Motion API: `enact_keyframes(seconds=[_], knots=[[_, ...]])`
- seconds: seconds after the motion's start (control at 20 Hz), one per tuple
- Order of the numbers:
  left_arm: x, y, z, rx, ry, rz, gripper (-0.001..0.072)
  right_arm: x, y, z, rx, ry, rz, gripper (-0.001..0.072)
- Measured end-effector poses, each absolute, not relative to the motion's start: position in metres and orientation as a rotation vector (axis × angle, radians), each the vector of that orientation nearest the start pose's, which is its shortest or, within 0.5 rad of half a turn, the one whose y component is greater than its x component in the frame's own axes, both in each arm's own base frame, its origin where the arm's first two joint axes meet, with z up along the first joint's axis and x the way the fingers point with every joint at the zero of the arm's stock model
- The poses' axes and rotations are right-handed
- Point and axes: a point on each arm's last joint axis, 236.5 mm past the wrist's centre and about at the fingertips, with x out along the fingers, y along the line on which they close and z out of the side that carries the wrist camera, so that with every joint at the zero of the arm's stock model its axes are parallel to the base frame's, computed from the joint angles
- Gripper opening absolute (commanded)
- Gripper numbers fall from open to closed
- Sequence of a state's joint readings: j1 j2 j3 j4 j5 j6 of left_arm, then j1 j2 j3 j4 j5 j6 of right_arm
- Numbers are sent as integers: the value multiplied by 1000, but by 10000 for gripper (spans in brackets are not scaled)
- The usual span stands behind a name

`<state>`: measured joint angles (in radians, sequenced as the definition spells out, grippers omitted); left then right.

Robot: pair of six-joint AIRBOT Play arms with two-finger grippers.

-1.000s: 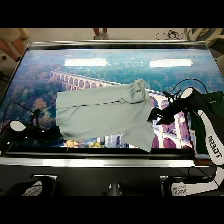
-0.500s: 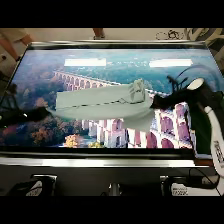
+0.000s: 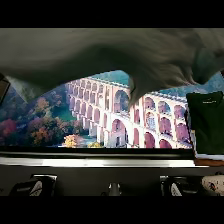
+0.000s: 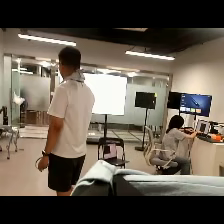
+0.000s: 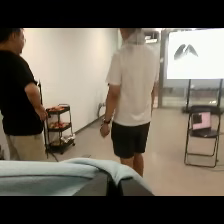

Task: Fold the shirts.

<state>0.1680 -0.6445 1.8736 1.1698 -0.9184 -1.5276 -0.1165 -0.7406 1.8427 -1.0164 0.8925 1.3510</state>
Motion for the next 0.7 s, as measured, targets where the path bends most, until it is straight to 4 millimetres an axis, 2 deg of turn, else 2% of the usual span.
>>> enact_keyframes(seconds=[0.1, 0.15, 0.25, 0.35, 0.45, 0.5, 0.6, 0.7], knots=[[175, -40, 581, -105, -305, -153, 23, 216, 68, 567, 63, -259, 302, 30], [181, -36, 575, -96, -275, -134, 23, 217, 65, 562, 60, -236, 288, 30], [206, -26, 549, -87, -166, -101, 24, 235, 60, 539, 54, -133, 266, 30], [248, -16, 505, -85, -10, -76, 24, 272, 56, 498, 59, 34, 259, 30], [299, -6, 439, -103, 190, -64, 25, 319, 52, 435, 75, 272, 264, 30], [323, -2, 402, -118, 290, -59, 25, 345, 50, 396, 92, 408, 272, 30], [367, 7, 318, -144, 495, -49, 25, 390, 45, 315, 139, 651, 272, 30], [404, 15, 241, -175, 650, -36, 25, 433, 43, 242, 206, 820, 262, 30]])
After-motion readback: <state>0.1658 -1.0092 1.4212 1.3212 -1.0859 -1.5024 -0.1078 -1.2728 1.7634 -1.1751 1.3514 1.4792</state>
